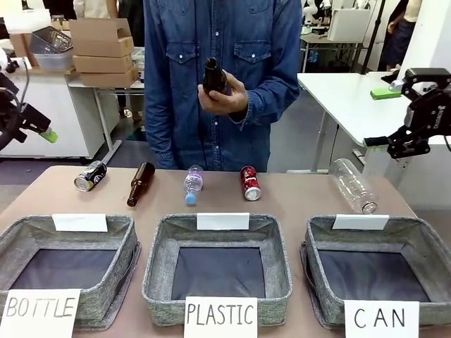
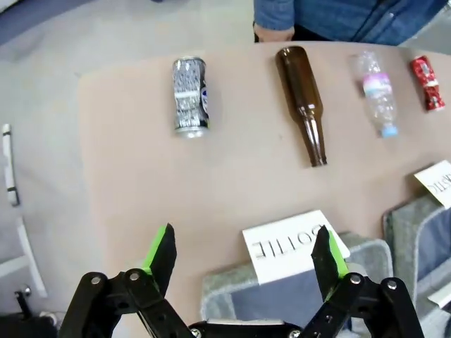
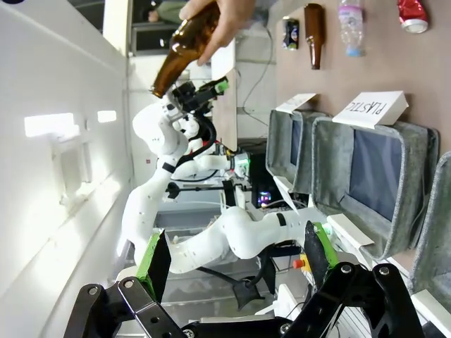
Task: Sort the can waste into the basket.
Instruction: Pick up the can waste from the table and place it in the right Fabric basket.
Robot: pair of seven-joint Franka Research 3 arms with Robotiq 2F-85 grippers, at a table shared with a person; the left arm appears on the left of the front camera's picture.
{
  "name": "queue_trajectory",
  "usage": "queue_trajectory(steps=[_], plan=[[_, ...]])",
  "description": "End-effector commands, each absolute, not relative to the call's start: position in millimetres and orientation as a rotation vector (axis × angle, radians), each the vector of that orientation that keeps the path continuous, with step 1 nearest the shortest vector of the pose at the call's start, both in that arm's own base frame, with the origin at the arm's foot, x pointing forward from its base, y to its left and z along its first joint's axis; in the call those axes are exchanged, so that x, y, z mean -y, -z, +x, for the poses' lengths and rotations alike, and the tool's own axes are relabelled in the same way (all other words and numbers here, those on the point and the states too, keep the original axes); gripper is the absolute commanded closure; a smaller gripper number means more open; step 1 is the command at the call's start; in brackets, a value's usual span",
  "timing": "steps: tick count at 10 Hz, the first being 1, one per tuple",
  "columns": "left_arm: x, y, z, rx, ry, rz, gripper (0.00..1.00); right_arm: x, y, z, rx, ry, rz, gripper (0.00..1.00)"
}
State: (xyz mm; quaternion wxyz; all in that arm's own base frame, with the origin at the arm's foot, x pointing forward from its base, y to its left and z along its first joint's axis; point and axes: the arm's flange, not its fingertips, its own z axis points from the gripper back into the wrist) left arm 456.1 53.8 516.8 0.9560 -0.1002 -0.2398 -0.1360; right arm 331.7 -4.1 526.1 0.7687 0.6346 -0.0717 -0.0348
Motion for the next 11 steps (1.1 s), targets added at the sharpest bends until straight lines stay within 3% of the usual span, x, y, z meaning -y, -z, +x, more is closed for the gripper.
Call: queue_trajectory(steps=[1, 3, 4, 7, 9, 11], plan=[[-53, -494, 517, 0.454, 0.284, -0.192, 0.00, 2, -528, 336, 0.177, 0.056, 1.397, 0.00], [-67, -469, 563, 0.390, 0.269, -0.226, 0.00, 2, -528, 336, 0.177, 0.056, 1.397, 0.00], [-76, -470, 565, 0.283, 0.351, -0.333, 0.00, 2, -528, 336, 0.177, 0.056, 1.397, 0.00], [-180, -562, 499, 0.346, 0.490, -0.720, 0.00, 2, -528, 336, 0.177, 0.056, 1.397, 0.00], [-236, -560, 483, 0.227, 0.551, -0.949, 0.00, 2, -528, 336, 0.177, 0.056, 1.397, 0.00], [-293, -555, 450, 0.352, 0.542, -1.126, 0.00, 2, -528, 336, 0.177, 0.056, 1.397, 0.00]])
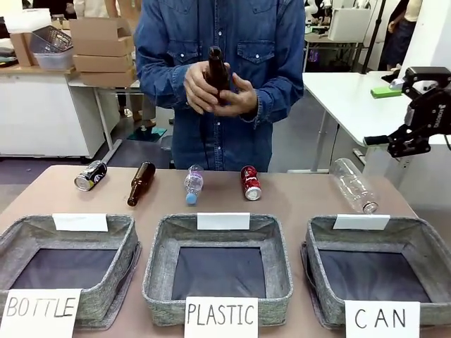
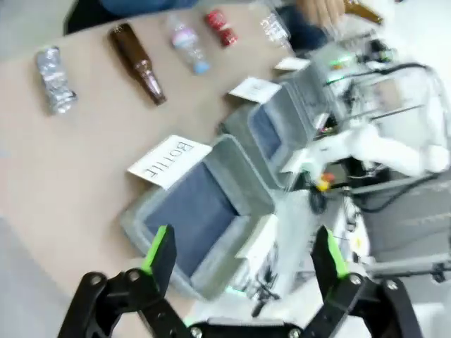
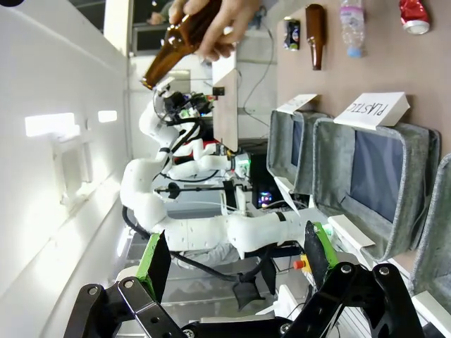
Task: Sort the can waste into the basket.
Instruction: Pick up the can waste from the table and place it in the right Fabric basket.
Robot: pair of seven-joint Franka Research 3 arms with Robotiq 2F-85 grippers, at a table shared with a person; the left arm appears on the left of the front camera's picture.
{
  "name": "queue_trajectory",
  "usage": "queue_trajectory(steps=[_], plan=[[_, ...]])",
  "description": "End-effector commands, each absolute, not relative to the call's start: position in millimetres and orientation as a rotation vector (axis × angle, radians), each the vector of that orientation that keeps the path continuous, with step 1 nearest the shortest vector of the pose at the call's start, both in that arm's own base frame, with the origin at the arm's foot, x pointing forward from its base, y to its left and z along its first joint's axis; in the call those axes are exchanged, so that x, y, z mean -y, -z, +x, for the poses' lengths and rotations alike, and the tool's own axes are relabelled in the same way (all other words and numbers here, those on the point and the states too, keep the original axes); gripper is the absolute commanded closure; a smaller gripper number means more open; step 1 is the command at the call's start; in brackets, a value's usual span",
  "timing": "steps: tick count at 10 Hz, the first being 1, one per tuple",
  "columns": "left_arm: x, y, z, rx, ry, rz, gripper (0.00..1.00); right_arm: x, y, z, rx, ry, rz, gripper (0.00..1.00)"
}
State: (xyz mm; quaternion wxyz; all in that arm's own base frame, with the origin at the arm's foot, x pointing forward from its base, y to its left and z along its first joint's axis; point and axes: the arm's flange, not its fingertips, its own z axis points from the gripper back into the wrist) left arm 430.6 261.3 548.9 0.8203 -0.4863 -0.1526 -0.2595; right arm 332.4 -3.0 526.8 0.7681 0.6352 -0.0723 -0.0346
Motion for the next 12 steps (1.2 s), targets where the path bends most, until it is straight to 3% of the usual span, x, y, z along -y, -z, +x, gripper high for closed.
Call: queue_trajectory(steps=[1, 4, 12], plan=[[-325, -551, 429, 0.430, 0.525, -1.211, 0.00, 2, -528, 336, 0.177, 0.056, 1.397, 0.00], [-360, -534, 414, 0.438, 0.484, -1.302, 0.00, 2, -528, 336, 0.177, 0.056, 1.397, 0.00], [-355, -527, 439, 0.356, 0.530, -1.302, 0.00, 2, -528, 336, 0.177, 0.056, 1.397, 0.00]])
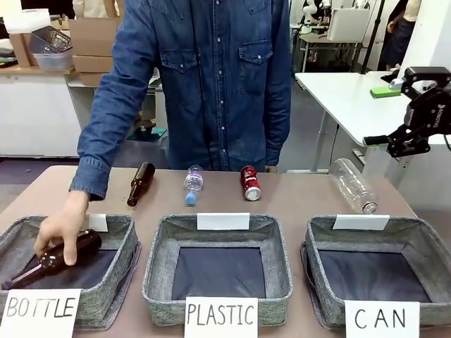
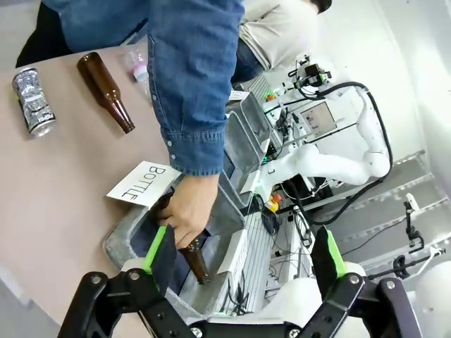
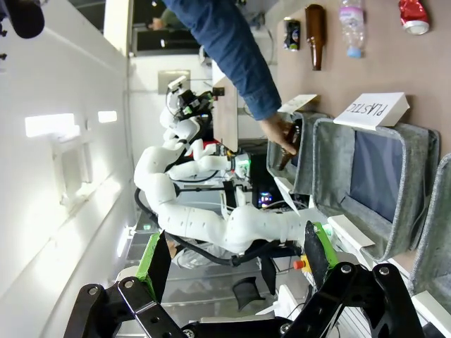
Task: Sort the can waste into the basket.
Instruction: Pick up the can waste from the table and place it in the right Fabric basket.
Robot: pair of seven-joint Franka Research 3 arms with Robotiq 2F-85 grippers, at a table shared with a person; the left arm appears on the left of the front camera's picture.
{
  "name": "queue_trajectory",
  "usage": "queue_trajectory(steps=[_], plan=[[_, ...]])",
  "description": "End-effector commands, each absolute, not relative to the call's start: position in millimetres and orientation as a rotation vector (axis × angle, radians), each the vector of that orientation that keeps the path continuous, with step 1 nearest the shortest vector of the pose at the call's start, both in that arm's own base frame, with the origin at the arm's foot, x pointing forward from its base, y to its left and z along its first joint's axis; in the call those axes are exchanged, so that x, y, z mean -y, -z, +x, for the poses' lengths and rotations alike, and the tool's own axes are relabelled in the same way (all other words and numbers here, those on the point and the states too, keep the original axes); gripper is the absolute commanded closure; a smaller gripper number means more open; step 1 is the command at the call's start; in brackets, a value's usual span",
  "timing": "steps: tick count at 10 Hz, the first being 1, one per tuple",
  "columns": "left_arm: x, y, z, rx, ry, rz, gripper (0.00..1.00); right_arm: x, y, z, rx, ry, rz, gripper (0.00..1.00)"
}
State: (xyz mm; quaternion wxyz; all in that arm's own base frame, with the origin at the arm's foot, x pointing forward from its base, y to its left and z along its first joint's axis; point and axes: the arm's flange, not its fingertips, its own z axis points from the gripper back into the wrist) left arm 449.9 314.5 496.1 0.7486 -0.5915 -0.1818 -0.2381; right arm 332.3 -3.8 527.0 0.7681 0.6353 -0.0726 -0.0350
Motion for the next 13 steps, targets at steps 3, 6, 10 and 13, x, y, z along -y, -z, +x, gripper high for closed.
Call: queue_trajectory(steps=[3, 6, 10, 13], plan=[[-353, -525, 441, 0.353, 0.525, -1.300, 0.00, 2, -528, 336, 0.177, 0.056, 1.397, 0.00], [-351, -525, 443, 0.339, 0.527, -1.292, 0.00, 2, -528, 336, 0.177, 0.056, 1.397, 0.00], [-252, -527, 471, 0.210, 0.431, -0.918, 0.00, 2, -528, 336, 0.177, 0.056, 1.397, 0.00], [-140, -504, 519, 0.091, 0.390, -0.379, 0.00, 2, -528, 336, 0.177, 0.056, 1.397, 0.00]])
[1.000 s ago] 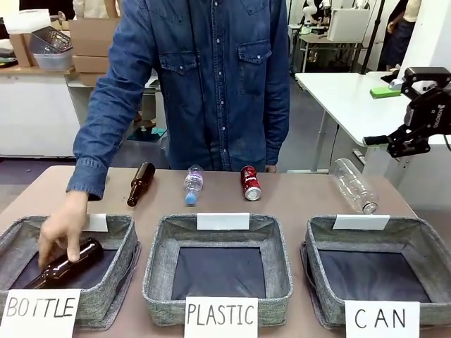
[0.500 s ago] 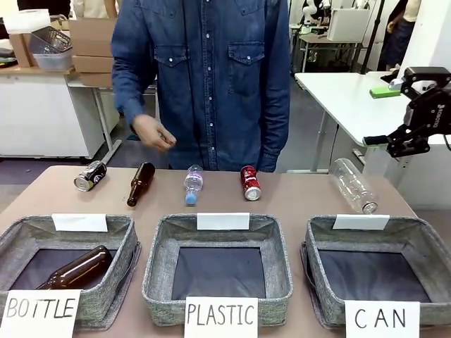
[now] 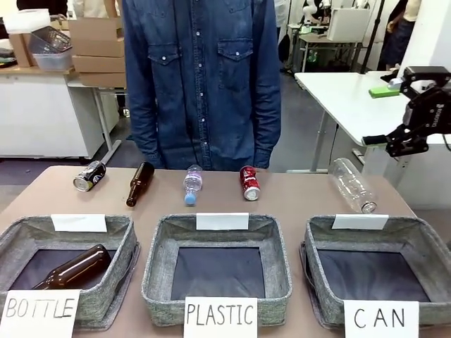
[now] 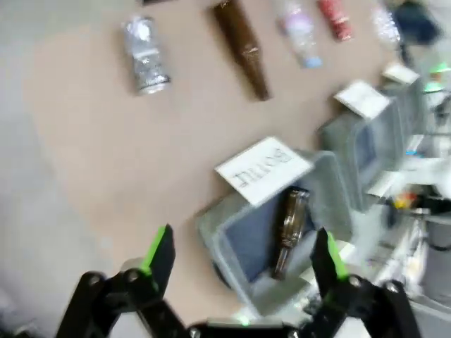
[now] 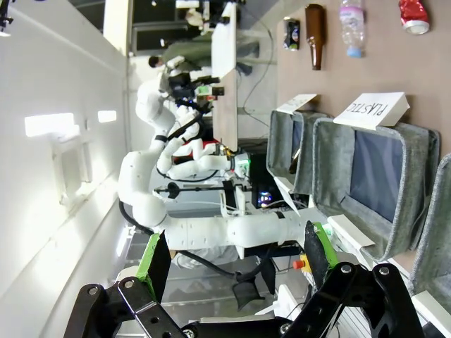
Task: Sort the can waste into the basket.
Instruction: Pick up the can waste from the table and place it in the right Fabric basket.
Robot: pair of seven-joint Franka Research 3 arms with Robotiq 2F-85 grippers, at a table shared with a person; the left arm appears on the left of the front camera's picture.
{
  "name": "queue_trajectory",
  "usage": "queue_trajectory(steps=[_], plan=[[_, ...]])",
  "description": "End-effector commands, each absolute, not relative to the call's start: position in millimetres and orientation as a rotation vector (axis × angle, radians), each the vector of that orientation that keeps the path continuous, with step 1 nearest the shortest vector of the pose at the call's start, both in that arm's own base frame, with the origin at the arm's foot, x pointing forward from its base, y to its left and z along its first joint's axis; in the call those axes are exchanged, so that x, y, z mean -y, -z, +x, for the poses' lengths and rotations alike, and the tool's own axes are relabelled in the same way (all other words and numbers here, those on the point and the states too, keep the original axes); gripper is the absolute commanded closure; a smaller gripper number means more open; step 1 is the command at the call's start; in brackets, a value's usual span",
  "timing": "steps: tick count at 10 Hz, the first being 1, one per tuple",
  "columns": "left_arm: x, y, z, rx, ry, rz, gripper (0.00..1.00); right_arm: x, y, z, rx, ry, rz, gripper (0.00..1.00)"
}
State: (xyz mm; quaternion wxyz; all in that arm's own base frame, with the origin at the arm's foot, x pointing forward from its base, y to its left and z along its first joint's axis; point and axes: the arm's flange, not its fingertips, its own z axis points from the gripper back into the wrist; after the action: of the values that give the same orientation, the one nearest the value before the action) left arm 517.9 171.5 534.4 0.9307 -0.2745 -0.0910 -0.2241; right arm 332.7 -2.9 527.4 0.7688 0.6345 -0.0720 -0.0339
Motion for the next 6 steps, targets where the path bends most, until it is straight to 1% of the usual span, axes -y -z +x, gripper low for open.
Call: queue_trajectory(steps=[1, 3, 4, 6], plan=[[-120, -497, 527, 0.141, 0.363, -0.279, 0.00, 2, -528, 336, 0.177, 0.056, 1.397, 0.00], [-74, -473, 540, 0.275, 0.422, -0.205, 0.00, 2, -528, 336, 0.177, 0.056, 1.397, 0.00], [-48, -446, 552, 0.342, 0.442, -0.206, 0.00, 2, -528, 336, 0.177, 0.056, 1.397, 0.00], [-25, -399, 578, 0.355, 0.426, -0.206, 0.00, 2, -528, 336, 0.177, 0.056, 1.397, 0.00]])
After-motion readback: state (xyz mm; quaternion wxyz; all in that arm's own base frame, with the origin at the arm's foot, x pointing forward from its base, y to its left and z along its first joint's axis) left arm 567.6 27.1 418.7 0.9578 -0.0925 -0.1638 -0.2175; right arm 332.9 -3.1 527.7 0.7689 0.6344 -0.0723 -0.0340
